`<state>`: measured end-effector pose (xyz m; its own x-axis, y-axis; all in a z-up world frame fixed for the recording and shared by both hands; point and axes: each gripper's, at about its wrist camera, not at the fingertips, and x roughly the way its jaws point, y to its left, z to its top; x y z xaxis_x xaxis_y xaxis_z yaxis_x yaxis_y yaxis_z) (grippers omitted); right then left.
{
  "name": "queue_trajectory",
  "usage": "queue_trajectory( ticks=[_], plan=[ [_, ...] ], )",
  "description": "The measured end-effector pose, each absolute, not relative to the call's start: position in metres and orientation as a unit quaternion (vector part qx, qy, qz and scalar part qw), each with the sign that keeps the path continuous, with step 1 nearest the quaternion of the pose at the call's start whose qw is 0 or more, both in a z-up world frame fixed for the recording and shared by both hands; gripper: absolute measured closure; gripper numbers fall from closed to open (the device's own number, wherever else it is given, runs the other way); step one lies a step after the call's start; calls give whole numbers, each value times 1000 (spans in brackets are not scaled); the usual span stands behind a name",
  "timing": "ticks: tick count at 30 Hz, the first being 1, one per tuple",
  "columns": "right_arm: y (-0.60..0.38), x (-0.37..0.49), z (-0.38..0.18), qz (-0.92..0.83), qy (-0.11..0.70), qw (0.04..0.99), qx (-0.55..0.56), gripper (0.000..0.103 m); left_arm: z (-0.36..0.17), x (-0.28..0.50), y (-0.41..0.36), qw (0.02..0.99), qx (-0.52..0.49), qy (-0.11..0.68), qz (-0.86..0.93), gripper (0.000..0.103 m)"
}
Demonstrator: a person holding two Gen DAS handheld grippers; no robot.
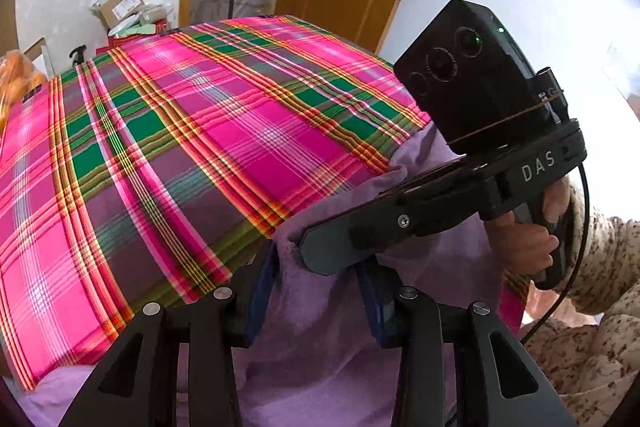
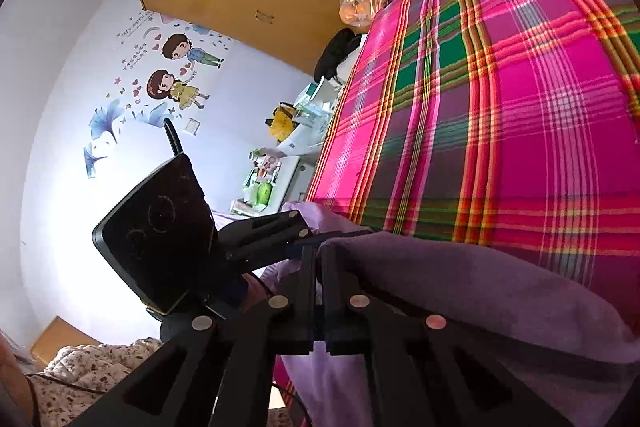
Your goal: Fold clothes
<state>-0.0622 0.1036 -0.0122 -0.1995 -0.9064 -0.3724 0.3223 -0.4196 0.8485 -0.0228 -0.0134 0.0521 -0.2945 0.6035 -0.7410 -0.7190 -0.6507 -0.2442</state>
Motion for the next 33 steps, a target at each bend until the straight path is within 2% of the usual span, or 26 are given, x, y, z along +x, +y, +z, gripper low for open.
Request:
queue_trajectory(
  ticks=[2, 4, 12, 19, 26, 29, 33],
  plan=[
    [107, -61, -11, -712, -320, 428, 456, 99, 52, -24, -14, 411, -425, 68, 804, 80],
    [114, -61, -10, -716, -334, 419, 448, 99, 53, -24, -16, 409, -422, 66, 807, 87],
    [167, -55, -12, -744, -403, 350, 401, 99, 57, -41, -25, 383, -418, 31, 823, 93],
    [201, -44, -15, -775, -413, 289, 382, 99, 35, -93, -38, 327, -474, -64, 815, 94],
    [206, -35, -10, -820, -345, 240, 388, 98, 16, -112, -36, 303, -493, -77, 812, 94],
    [214, -32, -3, -849, -300, 199, 388, 91, 9, -118, -38, 283, -499, -76, 815, 99],
    [219, -27, -2, -857, -274, 184, 395, 90, 4, -122, -45, 287, -507, -109, 805, 99]
  ],
)
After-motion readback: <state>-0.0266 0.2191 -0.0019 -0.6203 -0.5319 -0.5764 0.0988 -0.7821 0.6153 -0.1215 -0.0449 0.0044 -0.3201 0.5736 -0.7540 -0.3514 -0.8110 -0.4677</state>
